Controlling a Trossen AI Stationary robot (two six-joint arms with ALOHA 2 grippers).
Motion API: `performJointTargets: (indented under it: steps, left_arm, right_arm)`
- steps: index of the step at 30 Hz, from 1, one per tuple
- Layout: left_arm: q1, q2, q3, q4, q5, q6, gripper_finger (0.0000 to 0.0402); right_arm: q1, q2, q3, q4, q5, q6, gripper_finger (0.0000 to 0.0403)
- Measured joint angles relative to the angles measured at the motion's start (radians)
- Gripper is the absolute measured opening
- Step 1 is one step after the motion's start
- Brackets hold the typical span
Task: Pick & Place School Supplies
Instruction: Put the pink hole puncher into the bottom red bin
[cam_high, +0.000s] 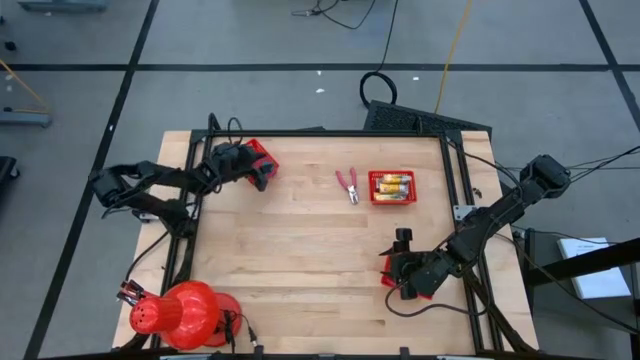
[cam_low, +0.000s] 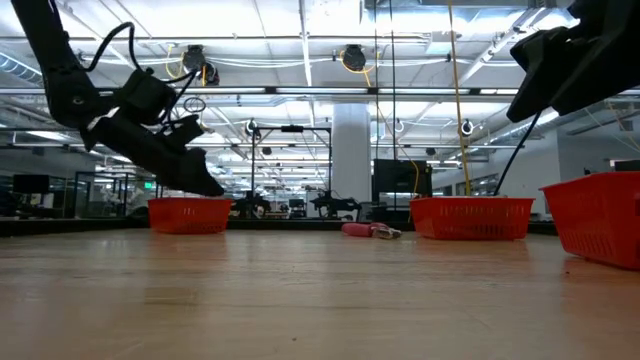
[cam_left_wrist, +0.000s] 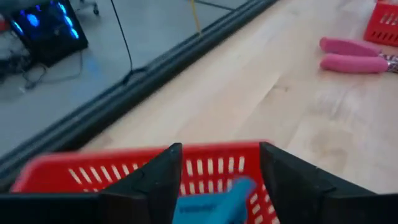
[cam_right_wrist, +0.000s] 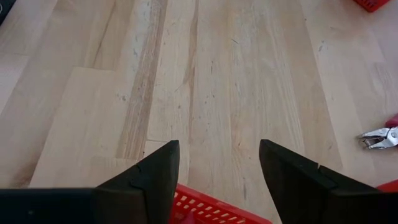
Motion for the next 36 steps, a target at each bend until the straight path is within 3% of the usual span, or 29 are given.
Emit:
performJointTargets:
  steps: [7, 11, 19, 29, 36]
  left_arm:
    - [-0.095, -0.148, 0.002, 0.024, 0.005, 0.057, 0.0226]
    - [-0.179, -0.215, 0.002, 0.01, 0.099, 0.072, 0.0227]
    - [-0.384, -0.274, 0.002, -0.091, 0.114, 0.09, 0.0227]
    - [-0.636, -0.277, 0.002, -0.11, 0.055, 0.076, 0.0227]
    - [-0.733, -0.277, 0.002, -0.119, -0.005, 0.091, 0.0227]
  right_arm:
    - [-0.007, 0.0, 0.0, -0.001, 0.015, -0.013, 0.0212]
    - [-0.027, 0.0, 0.0, 0.012, 0.039, -0.048, 0.0212]
    - [-0.13, 0.001, -0.043, 0.245, 0.085, -0.251, 0.0212]
    - [-0.442, 0.112, -0.078, 0.56, -0.195, -0.443, 0.0212]
    - [-0.592, 0.27, 0.082, 0.493, -0.33, -0.53, 0.0212]
